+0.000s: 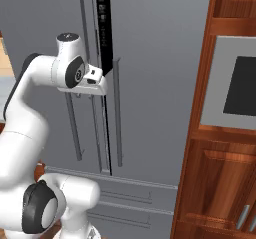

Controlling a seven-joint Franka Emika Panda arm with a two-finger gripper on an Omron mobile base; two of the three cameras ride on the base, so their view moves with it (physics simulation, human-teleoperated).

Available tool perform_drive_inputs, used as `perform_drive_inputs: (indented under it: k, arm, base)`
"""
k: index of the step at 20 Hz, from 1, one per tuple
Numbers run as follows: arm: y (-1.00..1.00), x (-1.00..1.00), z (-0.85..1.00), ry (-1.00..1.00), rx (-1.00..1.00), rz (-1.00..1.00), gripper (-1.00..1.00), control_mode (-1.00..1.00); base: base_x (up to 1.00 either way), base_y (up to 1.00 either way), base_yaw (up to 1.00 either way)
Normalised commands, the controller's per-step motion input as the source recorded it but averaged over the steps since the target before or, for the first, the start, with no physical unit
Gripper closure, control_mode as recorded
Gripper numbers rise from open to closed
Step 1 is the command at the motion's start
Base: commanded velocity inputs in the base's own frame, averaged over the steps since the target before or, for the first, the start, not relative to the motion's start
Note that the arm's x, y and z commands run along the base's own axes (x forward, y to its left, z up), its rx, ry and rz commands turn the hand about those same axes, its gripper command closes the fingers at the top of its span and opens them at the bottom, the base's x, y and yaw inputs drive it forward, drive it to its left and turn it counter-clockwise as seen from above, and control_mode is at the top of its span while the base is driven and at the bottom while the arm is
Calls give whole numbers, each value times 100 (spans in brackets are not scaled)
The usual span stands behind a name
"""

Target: Retrieve the orange and tangerine from the fridge and place them into the bowl on the dining table.

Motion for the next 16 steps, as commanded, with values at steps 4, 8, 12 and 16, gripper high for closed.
perform_drive_inputs:
  k: [4,8,12,16]
  arm:
    - [0,-29,0,-5,0,0,-100,-100]
    - [-3,-56,0,-11,0,0,-100,-100]
    - [-8,-59,-2,-11,0,0,-100,-100]
    - [-16,-64,-9,-16,0,0,-100,-100]
  base:
    - [0,0,0]
    - [0,0,0]
    - [0,0,0]
    - [0,0,0]
